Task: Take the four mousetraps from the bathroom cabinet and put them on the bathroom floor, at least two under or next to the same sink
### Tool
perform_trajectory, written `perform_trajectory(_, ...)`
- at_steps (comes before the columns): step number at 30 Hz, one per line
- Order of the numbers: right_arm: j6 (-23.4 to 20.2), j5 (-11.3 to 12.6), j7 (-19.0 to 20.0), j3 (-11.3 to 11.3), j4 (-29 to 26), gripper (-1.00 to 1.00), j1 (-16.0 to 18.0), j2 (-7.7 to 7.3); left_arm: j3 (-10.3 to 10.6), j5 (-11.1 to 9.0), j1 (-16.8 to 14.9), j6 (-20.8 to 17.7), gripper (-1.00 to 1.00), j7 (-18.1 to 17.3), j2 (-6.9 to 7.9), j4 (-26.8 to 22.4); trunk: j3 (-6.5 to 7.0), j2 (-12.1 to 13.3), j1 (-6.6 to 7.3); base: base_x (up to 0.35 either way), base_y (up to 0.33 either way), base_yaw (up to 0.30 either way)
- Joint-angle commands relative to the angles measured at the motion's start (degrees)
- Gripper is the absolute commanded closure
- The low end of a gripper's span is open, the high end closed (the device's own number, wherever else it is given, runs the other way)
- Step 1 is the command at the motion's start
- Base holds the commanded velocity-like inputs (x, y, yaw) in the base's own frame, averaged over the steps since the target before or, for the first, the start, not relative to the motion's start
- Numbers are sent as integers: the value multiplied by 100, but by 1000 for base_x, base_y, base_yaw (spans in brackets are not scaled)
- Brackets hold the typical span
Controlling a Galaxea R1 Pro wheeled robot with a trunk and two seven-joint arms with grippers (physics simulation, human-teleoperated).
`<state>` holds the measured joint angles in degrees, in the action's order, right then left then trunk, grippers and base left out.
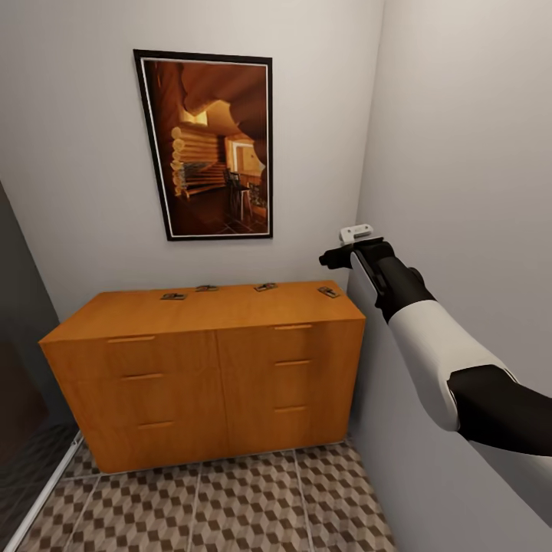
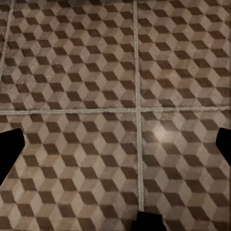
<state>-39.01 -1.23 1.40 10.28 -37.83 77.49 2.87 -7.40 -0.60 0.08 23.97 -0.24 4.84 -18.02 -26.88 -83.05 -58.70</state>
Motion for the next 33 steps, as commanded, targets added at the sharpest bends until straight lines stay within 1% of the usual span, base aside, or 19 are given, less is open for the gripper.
perform_trajectory(1, -28, -16, 15, 9, -4, -100, 3, -1, -7, -7, 1, 10, -100, -3, -1, -5, -5, -3, -3, 269, -103, 0)
perform_trajectory(13, 10, -16, 20, 9, 64, -100, 3, -5, -14, -10, 1, 11, -100, -3, -1, 22, -5, -3, -3, 295, -115, 0)
perform_trajectory(21, 370, -10, 27, 9, 78, -100, -17, -6, -14, -10, 1, 11, -100, -3, -1, 26, -5, -3, -3, 303, -135, 0)
perform_trajectory(27, 442, -4, 42, 10, 82, -100, -29, -6, -11, -10, 1, 11, -100, -3, -1, 27, -5, -3, -3, 304, -144, 0)
perform_trajectory(29, 457, -2, 91, 10, 83, -100, -31, -6, -12, -10, 1, 11, -100, -3, -1, 27, -5, -3, -3, 288, -144, 0)
perform_trajectory(30, 463, -3, 162, 9, 83, -100, -31, -6, -13, -10, 1, 15, -100, -3, -1, 27, -5, -3, -3, 226, -124, 0)
perform_trajectory(31, 469, -6, 356, 9, 83, -100, -32, -10, -12, -10, 1, 18, -100, -3, -1, 27, -5, -3, -3, 96, -53, 0)
perform_trajectory(33, 472, -10, 442, 9, 97, -100, -32, -11, -10, -10, 1, 17, -100, -3, -1, 27, -5, -3, -3, 69, -38, 0)
